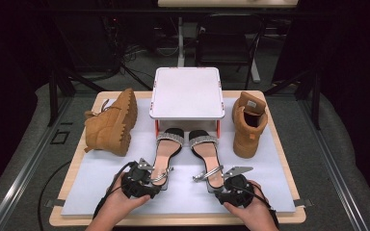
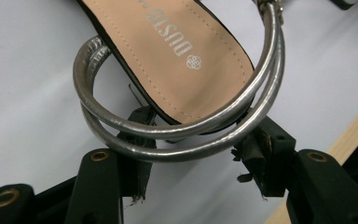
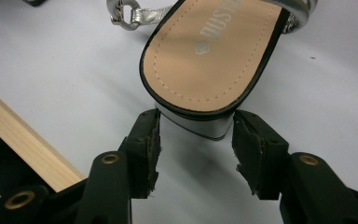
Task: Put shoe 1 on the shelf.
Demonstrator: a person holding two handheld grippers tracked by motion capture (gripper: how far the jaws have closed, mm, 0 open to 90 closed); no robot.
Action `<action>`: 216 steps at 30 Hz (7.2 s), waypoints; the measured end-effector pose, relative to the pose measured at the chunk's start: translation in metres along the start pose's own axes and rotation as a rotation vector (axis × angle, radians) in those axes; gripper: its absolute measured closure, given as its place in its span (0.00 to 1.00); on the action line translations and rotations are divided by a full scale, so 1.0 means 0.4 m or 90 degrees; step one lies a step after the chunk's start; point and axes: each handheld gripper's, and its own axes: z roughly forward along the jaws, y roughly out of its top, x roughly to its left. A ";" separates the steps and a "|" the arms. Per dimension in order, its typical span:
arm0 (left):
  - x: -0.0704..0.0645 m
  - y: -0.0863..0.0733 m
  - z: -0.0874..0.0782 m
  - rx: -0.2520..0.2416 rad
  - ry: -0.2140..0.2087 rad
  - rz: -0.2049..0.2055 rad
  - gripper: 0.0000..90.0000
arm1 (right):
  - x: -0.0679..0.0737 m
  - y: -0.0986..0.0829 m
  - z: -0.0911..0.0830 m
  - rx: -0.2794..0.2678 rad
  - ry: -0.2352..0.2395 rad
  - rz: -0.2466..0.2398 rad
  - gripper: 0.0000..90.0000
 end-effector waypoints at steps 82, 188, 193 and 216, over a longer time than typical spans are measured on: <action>0.057 0.185 0.107 -0.063 0.086 -0.109 0.43 | -0.030 0.205 0.132 -0.067 -0.070 0.155 0.41; 0.102 0.246 0.140 -0.166 0.112 -0.151 1.00 | -0.062 0.295 0.170 -0.153 -0.126 0.098 1.00; 0.111 0.254 0.153 -0.167 0.115 -0.158 1.00 | -0.070 0.307 0.184 -0.147 -0.132 0.102 1.00; 0.120 0.256 0.180 -0.182 0.128 -0.158 0.99 | -0.086 0.314 0.214 -0.148 -0.140 0.115 1.00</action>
